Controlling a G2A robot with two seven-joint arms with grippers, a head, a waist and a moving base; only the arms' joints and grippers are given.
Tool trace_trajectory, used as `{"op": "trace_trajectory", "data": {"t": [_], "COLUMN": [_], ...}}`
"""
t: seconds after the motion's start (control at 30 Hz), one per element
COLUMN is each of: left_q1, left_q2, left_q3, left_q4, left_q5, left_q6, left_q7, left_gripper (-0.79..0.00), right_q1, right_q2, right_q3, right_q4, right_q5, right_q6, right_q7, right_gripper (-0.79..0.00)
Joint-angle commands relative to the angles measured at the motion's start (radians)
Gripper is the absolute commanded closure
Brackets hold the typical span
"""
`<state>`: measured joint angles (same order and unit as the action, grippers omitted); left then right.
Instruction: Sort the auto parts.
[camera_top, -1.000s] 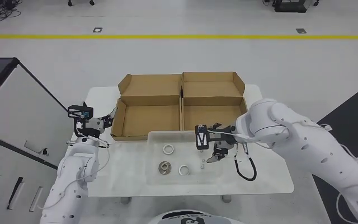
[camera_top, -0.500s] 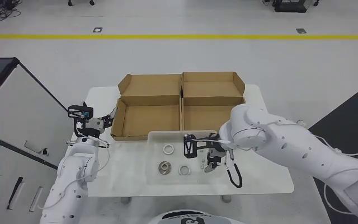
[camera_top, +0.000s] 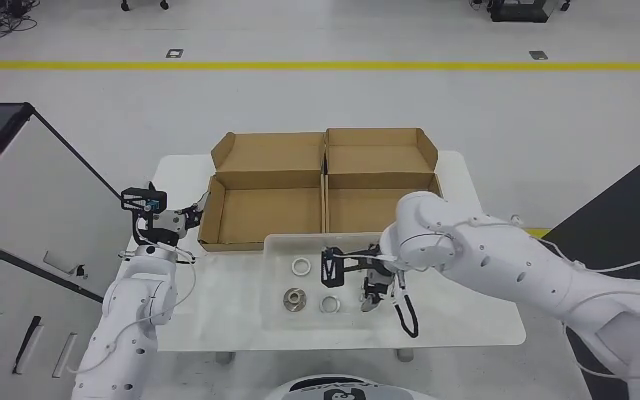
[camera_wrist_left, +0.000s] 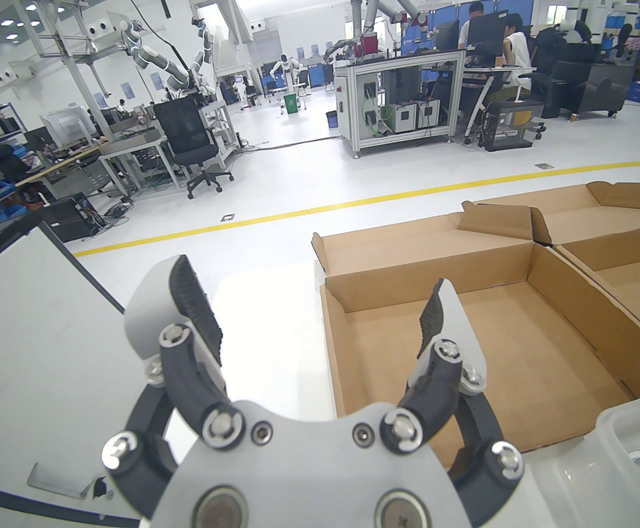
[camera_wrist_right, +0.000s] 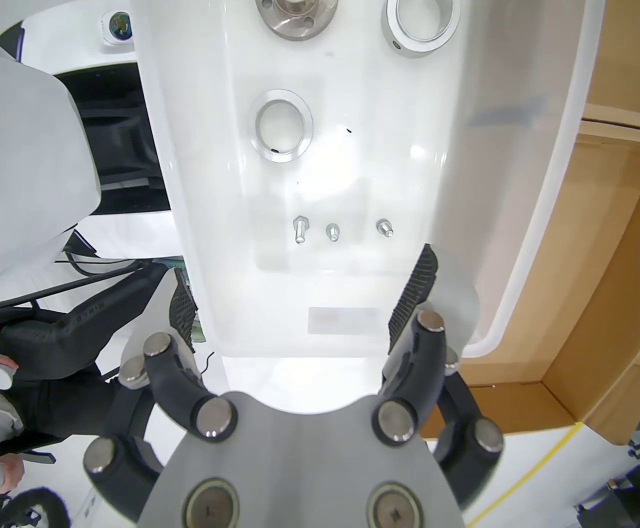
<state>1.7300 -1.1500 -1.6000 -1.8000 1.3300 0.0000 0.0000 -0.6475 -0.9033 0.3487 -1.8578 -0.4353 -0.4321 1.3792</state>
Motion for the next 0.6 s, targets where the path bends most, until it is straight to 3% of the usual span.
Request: {"op": "trace_trajectory", "data": {"t": [0.0,0.57], "left_q1": [0.0,0.0], "left_q2": [0.0,0.0], "left_q3": [0.0,0.0], "left_q4": [0.0,0.0], "left_q5": [0.0,0.0], "left_q6": [0.0,0.0], "left_q7": [0.0,0.0], "left_gripper": [-0.785,-0.785], "right_q1": [-0.003,-0.026], "right_q2": [-0.003,-0.012], "right_q3": [-0.002,-0.039], "right_q4": [0.004,0.018], "right_q5": [-0.003,-0.022], "right_q6": [0.003,0.028], "right_q7": [0.002,0.037], "right_gripper": [-0.391,-0.317]}}
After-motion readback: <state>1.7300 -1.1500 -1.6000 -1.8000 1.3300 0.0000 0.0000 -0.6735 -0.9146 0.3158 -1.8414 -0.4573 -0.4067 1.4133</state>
